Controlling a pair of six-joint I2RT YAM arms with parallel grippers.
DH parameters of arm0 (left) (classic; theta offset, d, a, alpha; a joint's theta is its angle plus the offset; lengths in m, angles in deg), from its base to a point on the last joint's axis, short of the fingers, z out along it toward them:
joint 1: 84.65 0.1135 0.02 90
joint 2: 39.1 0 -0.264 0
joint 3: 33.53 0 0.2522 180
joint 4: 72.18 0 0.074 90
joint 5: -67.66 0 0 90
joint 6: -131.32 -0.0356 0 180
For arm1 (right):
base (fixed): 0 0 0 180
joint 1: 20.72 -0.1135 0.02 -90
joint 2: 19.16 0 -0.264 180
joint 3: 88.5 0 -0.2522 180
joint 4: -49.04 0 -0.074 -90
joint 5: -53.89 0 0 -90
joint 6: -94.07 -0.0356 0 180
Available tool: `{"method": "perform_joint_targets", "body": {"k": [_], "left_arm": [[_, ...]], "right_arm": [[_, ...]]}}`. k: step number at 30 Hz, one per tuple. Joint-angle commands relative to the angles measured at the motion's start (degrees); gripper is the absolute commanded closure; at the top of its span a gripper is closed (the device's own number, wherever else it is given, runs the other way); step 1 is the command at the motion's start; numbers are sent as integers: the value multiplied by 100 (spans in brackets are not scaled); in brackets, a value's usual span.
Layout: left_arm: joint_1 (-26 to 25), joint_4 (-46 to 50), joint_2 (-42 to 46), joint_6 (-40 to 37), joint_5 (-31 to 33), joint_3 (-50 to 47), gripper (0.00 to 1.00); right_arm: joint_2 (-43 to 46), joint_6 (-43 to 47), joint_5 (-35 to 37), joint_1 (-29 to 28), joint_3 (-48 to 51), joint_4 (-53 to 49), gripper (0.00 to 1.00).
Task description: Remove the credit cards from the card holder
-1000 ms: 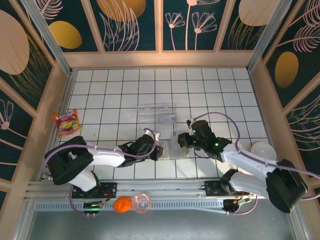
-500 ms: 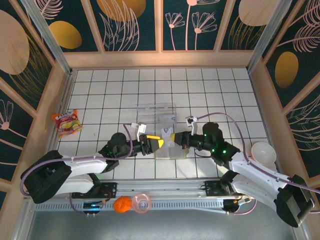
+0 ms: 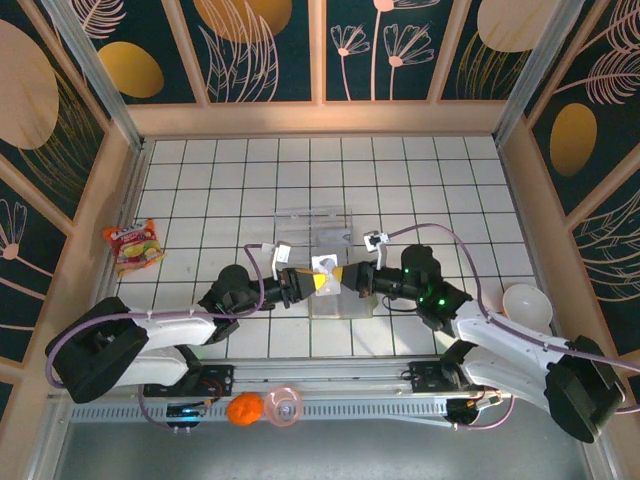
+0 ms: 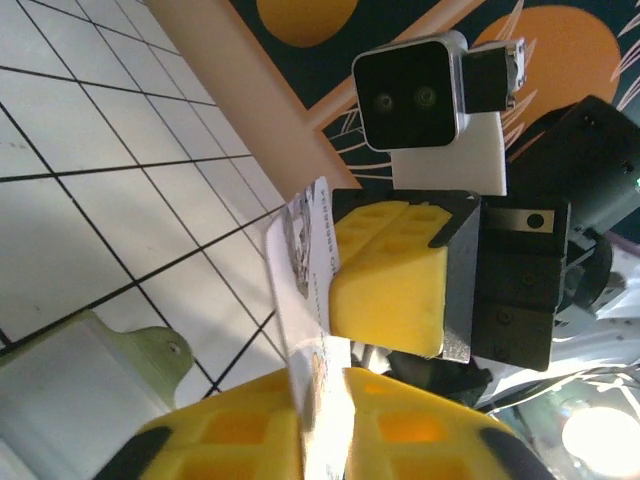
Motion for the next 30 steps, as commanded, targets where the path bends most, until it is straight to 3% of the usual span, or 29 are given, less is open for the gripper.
{"method": "perform_joint_targets", "body": {"k": [1, 3, 5, 10, 16, 23, 30], "left_arm": [[-47, -38, 351, -251, -212, 202, 95], [-50, 813, 570, -613, -73, 402, 100], [-53, 2225, 797, -1261, 180, 832, 100], [-57, 4903, 746, -2686, 1063, 2167, 100], [-66, 7386, -336, -4835, 1689, 4099, 100], [-62, 8744, -1355, -7364, 2340, 5558, 100], [-50, 9969, -2490, -8599, 2319, 6937, 100]], "right_arm": [[-159, 247, 402, -179, -174, -504, 100], [-72, 311, 666, -204, -242, -844, 82], [104, 408, 1263, -171, -406, -1612, 73], [644, 506, 2634, -19, -625, -2967, 73], [1316, 399, 2862, 270, -504, -3435, 74], [1629, 393, 2675, 581, -324, -3697, 74], [1731, 440, 2365, 937, -162, -3720, 74]]}}
